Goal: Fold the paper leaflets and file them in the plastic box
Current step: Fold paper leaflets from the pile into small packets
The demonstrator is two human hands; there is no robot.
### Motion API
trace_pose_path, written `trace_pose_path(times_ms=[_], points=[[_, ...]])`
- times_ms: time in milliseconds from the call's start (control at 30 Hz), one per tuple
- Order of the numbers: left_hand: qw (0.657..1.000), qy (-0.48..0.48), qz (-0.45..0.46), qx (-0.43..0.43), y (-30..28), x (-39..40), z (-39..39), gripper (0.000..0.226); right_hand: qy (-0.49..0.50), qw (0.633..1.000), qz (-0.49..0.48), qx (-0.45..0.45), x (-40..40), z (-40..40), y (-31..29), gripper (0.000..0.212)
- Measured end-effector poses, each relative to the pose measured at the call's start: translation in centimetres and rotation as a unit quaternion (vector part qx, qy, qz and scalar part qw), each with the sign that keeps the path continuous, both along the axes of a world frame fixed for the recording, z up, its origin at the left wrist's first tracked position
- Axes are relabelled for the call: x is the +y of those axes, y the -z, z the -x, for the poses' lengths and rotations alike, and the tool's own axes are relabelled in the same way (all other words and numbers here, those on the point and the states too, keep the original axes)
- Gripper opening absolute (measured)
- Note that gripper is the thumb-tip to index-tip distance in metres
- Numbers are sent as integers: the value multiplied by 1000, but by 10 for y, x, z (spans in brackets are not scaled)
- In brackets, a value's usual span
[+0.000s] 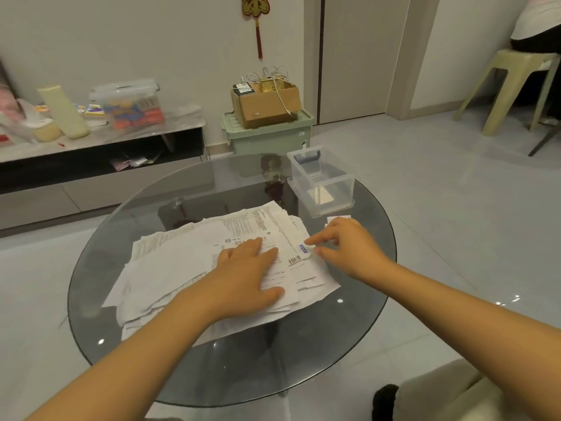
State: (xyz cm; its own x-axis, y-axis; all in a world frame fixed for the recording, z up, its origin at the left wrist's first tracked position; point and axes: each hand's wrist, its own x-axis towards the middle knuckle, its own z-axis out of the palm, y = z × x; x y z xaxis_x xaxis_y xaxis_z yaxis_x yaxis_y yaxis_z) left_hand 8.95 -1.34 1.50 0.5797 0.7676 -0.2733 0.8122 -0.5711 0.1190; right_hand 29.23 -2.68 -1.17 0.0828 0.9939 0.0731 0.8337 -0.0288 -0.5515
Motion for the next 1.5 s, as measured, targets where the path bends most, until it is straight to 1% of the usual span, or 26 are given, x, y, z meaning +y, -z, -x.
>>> trace_pose_path(times_ms=[133,233,333,500,600,667,767,833,867,900,933,1000,1133,1167,1267,1333,1400,1467,1500], points=[[998,11,56,24,10,3,15,94,-58,998,-8,-15,-3,16,1,22],[997,26,77,19,14,6,21,104,-89,996,3,-10,-4,24,3,24],[995,40,91,-5,15,7,22,97,-116,993,16,-14,-4,26,2,27],[991,17,109,-72,10,11,28,80,-165,986,31,-10,-6,23,0,26],[988,4,105,-115,6,11,32,69,-166,986,21,12,-7,22,0,22],[982,4,97,-159,4,9,35,64,-153,988,11,27,-7,23,1,17],[962,-17,112,-249,-3,6,38,53,-113,989,18,92,-7,24,1,12],[934,-61,132,-327,-6,8,40,35,-84,987,39,132,-7,26,1,16],[922,-91,126,-355,-7,10,41,25,-71,986,50,142,-7,26,0,17],[913,-119,115,-372,-7,12,42,14,-62,985,60,148,-7,28,0,18],[906,-145,103,-385,-7,14,41,11,-54,985,69,151,-7,29,0,19],[897,-185,88,-390,-1,16,41,34,-44,984,83,154,-6,33,-1,20],[864,-244,171,-407,0,18,41,41,-30,970,122,207,-4,33,-7,17],[862,-245,180,-405,-1,19,43,40,-29,966,138,219,-3,32,-9,14],[886,-233,176,-360,-1,20,48,21,-21,949,169,264,-2,27,-12,12],[897,-230,170,-337,-1,18,49,18,-19,940,181,289,-2,26,-12,15],[914,-215,143,-314,-1,17,48,26,-15,934,191,303,-2,27,-12,18],[927,-182,127,-301,0,16,46,44,-1,930,199,310,0,27,-12,20],[928,-171,134,-303,2,15,45,55,4,930,204,306,0,28,-13,22]])
